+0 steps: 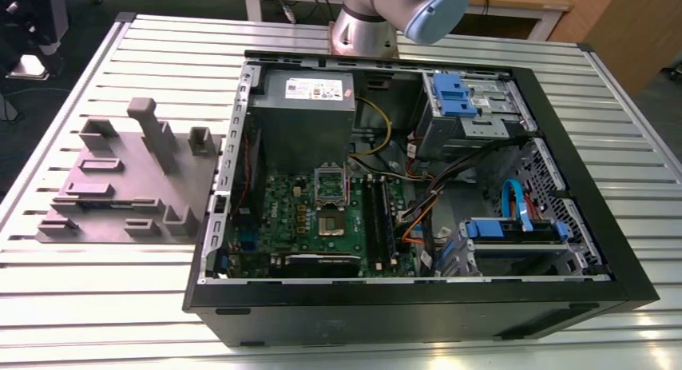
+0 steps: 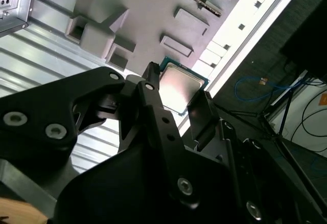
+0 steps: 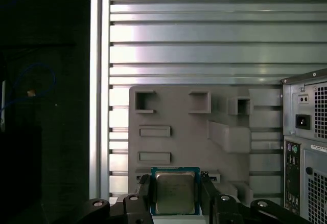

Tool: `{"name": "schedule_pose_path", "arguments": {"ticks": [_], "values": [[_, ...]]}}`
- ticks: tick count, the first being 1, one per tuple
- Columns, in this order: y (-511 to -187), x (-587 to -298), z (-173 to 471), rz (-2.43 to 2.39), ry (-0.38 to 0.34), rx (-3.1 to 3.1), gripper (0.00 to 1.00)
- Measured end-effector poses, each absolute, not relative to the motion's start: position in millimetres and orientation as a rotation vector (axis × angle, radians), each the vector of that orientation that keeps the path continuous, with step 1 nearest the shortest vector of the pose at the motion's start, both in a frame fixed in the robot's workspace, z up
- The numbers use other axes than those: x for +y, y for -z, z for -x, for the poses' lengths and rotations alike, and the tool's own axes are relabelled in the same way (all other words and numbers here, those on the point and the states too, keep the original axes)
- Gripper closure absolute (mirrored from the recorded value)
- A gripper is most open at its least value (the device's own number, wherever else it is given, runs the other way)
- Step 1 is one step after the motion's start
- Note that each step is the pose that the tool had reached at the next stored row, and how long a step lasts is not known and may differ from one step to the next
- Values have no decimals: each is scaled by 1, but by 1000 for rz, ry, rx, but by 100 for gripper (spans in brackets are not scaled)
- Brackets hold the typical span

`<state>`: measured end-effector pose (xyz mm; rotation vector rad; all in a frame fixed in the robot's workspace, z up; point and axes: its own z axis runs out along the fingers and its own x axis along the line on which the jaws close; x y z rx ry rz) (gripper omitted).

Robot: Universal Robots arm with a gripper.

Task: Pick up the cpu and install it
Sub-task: 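Pick up the cpu and move it towards the insertion slot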

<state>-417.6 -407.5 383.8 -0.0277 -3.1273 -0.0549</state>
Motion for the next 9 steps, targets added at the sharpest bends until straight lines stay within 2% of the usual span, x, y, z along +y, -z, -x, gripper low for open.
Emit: {"name": "schedule_pose_path", "arguments": {"ticks": [9], "values": [[-384,-407,407,28,54,-3106,53]]}}
